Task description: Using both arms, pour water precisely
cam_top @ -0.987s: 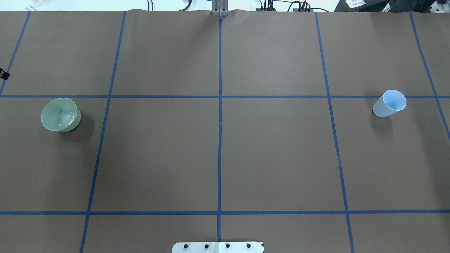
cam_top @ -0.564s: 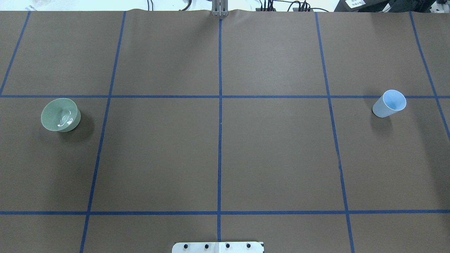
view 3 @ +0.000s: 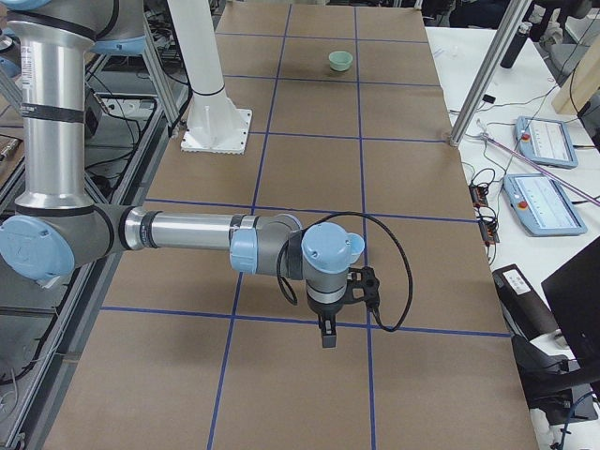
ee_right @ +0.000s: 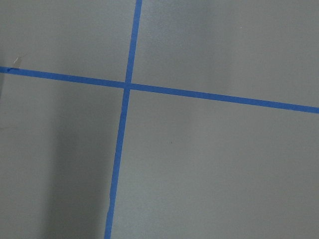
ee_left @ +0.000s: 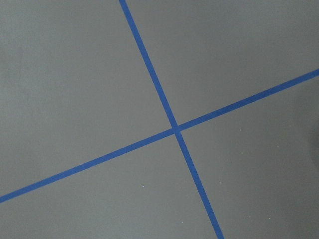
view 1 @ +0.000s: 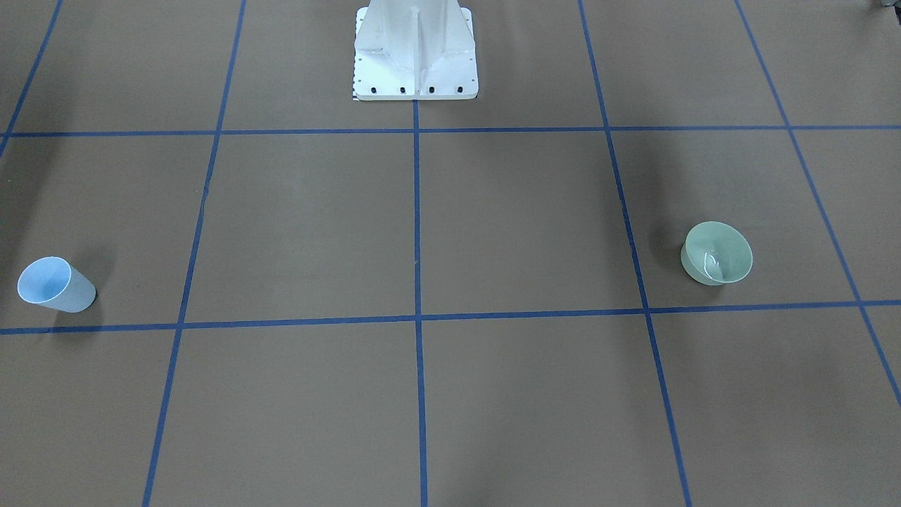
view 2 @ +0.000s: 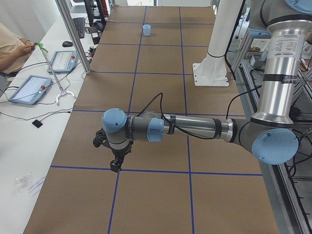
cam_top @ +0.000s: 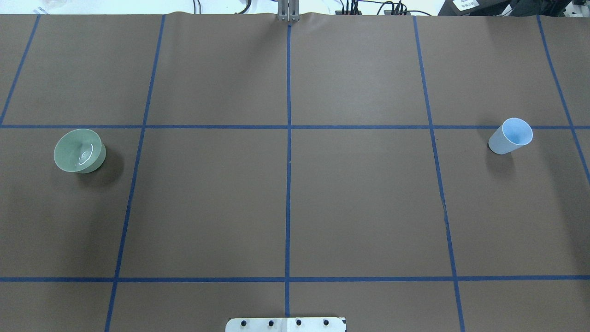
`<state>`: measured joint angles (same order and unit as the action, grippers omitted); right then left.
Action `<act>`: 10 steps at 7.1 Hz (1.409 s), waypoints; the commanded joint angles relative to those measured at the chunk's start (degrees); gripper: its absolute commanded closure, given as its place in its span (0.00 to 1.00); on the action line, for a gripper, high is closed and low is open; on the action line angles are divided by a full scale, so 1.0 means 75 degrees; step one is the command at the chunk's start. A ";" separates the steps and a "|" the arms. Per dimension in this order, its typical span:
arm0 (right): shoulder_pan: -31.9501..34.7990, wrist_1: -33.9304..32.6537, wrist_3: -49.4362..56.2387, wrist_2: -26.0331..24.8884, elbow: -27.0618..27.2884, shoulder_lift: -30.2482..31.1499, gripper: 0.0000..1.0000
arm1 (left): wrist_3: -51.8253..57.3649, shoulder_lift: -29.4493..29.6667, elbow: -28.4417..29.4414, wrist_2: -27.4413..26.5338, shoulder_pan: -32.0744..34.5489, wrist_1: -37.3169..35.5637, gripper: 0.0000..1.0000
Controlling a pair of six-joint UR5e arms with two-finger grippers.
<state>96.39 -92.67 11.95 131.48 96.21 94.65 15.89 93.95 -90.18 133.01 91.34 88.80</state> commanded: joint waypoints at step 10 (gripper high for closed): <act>-0.0172 0.0016 -0.0129 0.0059 0.0004 0.0037 0.00 | -0.0337 -0.0796 -0.0245 -0.0063 0.0020 0.0347 0.00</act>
<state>95.50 -92.55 11.10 131.83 96.19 94.95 13.39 88.56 -91.93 132.47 91.44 91.40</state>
